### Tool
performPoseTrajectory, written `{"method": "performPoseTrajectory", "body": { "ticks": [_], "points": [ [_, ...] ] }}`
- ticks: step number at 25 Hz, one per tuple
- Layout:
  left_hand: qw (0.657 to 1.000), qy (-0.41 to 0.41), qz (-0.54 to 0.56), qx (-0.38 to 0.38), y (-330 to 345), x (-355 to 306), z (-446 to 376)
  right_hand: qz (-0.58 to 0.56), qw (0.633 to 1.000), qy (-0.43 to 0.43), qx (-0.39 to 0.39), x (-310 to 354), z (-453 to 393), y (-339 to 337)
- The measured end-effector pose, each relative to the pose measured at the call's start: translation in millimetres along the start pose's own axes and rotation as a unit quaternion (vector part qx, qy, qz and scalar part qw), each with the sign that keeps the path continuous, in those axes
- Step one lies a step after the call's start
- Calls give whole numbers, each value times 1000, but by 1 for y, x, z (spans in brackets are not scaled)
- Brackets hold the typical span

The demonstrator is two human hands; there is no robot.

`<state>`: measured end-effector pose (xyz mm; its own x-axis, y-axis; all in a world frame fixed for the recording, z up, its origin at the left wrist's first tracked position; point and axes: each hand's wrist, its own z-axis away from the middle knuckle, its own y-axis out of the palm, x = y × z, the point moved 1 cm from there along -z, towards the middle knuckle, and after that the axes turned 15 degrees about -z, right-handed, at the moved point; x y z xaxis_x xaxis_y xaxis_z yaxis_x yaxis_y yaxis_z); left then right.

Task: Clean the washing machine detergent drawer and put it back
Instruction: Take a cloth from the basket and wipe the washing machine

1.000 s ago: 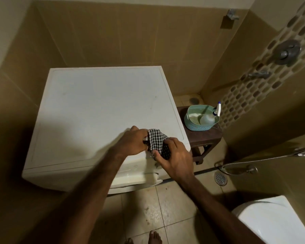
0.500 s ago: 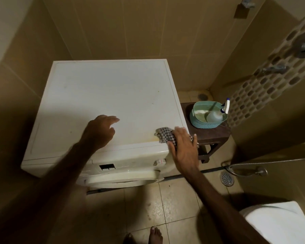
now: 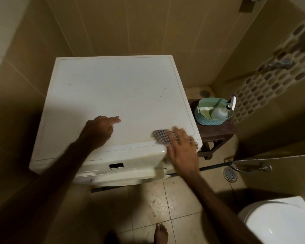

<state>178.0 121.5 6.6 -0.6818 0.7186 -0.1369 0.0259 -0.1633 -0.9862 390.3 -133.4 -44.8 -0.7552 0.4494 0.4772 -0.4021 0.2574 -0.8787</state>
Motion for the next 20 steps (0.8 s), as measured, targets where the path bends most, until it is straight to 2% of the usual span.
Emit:
{"method": "performPoseTrajectory", "body": {
  "ticks": [3, 4, 5, 8, 9, 11, 13, 15, 17, 18, 20],
  "points": [
    [999, 35, 19, -13, -1, 24, 3, -15, 983, 167, -80, -29, -30, -22],
    [999, 40, 13, -18, 1, 34, 5, -26, 976, 193, -96, -21, -40, -20],
    [999, 48, 2, -22, 4, 44, 8, -28, 977, 185, -100, 2, -46, -12],
    [996, 87, -8, -27, 8, 61, 11, -24, 998, 50, -36, 88, -28, 36],
    [995, 98, -8, -22, 8, 64, 12, -15, 1000, 11, -10, 105, -9, 51],
    [995, 102, -3, -23, 4, 72, 15, -4, 1000, -13, 0, 104, 12, 53],
    [995, 92, -10, -37, -2, 84, 17, 11, 998, 48, -43, 64, 7, 34],
    [996, 62, -20, -53, -9, 100, 22, 3, 980, 170, -104, 24, -14, 8],
    [996, 40, -32, -71, -14, 110, 25, -23, 960, 236, -150, 18, -31, -2],
    [996, 33, -39, -71, -16, 115, 28, -28, 958, 240, -156, 38, -37, 6],
    [997, 27, -43, -60, -17, 125, 33, -18, 974, 176, -141, 101, -34, 44]
  ]
}}
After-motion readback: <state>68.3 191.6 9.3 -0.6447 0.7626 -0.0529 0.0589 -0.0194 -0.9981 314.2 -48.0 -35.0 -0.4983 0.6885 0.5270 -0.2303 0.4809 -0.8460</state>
